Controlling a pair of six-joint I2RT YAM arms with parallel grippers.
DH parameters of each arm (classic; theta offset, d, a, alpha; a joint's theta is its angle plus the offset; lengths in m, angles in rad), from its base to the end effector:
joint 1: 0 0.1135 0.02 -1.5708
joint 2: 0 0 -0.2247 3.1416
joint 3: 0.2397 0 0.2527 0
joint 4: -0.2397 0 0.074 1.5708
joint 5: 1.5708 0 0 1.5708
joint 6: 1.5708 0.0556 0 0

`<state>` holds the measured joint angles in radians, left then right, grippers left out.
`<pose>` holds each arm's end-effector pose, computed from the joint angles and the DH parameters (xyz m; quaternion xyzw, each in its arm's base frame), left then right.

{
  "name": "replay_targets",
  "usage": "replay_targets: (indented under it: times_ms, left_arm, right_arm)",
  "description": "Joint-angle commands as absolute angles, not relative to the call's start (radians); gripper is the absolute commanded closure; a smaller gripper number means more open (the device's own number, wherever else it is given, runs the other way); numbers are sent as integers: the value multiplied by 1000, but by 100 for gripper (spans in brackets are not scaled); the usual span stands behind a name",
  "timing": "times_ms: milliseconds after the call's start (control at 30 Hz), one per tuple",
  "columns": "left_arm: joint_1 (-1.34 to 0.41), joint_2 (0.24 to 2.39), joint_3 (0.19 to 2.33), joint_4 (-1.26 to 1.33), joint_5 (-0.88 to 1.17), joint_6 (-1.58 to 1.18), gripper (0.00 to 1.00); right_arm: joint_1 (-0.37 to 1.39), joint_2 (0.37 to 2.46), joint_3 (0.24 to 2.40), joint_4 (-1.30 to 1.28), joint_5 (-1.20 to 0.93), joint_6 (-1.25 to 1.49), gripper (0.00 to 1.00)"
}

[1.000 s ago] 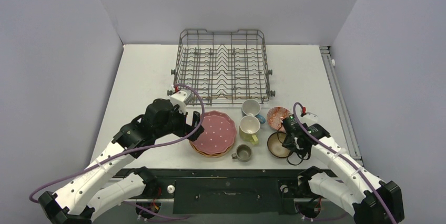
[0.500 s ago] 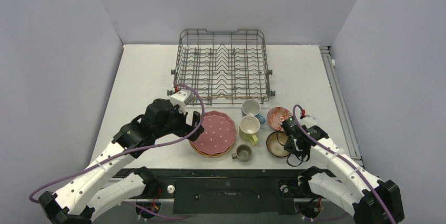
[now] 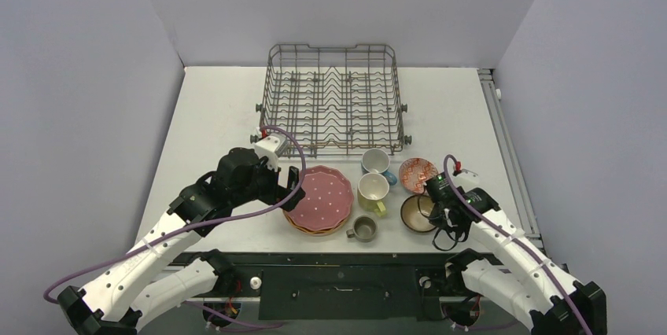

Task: Load the mixed dishes into the dish rack
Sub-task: Pick up the bowl from the center of the board.

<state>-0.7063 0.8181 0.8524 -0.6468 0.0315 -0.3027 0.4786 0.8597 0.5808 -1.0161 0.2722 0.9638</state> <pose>0.1629 -0.1413 0.2714 0.1850 0.8678 -0.2351 0.3968 0.1494 0.0607 0.1511 0.2539 0.9481 -0.0110 0.1910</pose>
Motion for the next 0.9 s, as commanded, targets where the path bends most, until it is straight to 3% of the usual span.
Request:
replay_targets:
  times_ms: [0, 367, 867]
  left_arm:
    - [-708, 802, 857, -611, 41, -291, 4]
    - [-709, 794, 875, -582, 100, -315, 4]
    - [-710, 795, 960, -543, 252, -421, 4]
  right_arm:
    - [490, 810, 684, -1089, 349, 950, 100]
    - [531, 786, 879, -1205, 415, 898, 100]
    - [657, 924, 1172, -1199, 450, 777, 100]
